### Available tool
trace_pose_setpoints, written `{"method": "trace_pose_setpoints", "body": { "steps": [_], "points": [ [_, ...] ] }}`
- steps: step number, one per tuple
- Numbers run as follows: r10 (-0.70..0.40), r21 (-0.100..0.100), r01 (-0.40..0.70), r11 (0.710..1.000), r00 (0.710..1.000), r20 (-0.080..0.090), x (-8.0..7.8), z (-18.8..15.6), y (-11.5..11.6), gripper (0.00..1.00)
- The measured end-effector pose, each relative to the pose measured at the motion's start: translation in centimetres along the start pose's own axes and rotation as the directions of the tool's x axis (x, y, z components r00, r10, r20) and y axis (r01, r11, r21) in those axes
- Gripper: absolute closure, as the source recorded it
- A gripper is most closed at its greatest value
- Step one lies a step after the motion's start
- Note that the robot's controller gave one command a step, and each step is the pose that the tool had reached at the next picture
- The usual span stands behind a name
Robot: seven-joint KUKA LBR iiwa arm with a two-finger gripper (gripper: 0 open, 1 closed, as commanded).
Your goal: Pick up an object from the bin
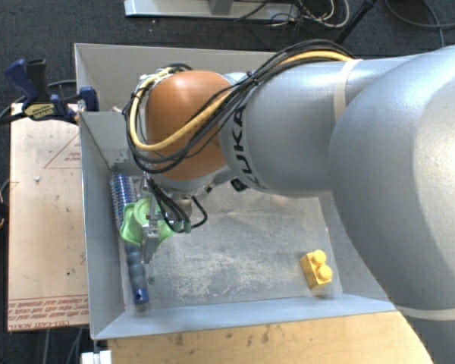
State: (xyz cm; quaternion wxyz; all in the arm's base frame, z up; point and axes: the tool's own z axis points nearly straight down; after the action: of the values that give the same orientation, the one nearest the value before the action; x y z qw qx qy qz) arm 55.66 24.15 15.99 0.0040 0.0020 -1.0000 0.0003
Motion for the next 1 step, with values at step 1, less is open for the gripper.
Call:
{"method": "trace_pose_setpoints", "body": {
  "steps": [1],
  "points": [
    [-0.142,0.015,0.142,0.990,0.990,0.015,-4.27,8.42,-1.63,0.00]
  ]
}}
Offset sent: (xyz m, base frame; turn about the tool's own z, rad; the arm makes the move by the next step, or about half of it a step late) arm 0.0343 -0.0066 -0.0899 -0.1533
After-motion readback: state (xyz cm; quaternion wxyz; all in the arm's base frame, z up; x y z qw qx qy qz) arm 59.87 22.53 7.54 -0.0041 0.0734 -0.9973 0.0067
